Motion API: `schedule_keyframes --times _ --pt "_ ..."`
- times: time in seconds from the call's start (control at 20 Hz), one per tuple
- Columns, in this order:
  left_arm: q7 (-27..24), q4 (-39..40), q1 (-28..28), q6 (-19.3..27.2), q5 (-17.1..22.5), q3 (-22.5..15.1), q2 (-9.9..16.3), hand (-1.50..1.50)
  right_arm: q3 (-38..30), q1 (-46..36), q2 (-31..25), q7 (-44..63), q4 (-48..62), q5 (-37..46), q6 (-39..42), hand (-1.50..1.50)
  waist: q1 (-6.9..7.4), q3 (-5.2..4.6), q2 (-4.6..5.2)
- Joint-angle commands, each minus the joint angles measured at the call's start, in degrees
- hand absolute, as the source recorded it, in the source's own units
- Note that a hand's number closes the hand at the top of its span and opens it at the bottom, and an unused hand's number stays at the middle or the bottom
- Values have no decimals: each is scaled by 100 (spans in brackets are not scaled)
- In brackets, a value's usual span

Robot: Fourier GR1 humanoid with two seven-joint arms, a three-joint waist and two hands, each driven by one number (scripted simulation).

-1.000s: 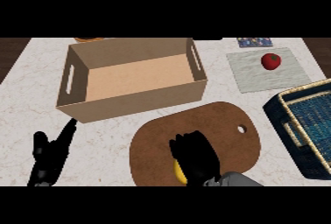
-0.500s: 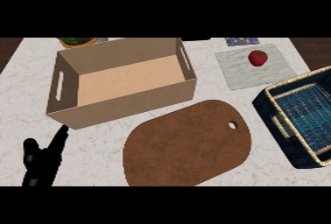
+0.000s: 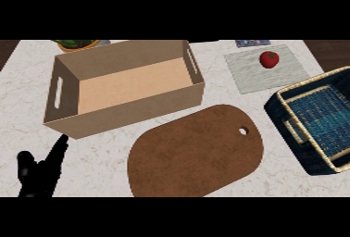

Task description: Pick the lemon from the cutting board and place it in the basket

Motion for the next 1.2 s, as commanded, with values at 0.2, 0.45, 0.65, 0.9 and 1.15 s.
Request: schedule_keyframes --times 0.2,0.45,0.65,0.9,1.15 --pt "26 294 245 -167 85 -25 -39 0 -1111 205 -45 491 -1956 -459 -468 150 -21 -106 61" --pt "57 110 245 -188 69 -87 -69 0 -1986 -160 72 745 -1805 -841 -584 150 76 -102 93" --pt "57 149 216 -173 50 -35 -50 0 -2421 -426 74 940 -1673 -1125 -462 150 73 -108 94" --pt "109 73 169 -193 2 -116 -76 0 -3161 -774 -6 1149 -1221 -1562 -242 150 149 -90 128" --pt "157 165 141 -107 -37 -167 -218 0 -3706 -1139 -62 1213 -930 -1863 75 150 175 -88 125"
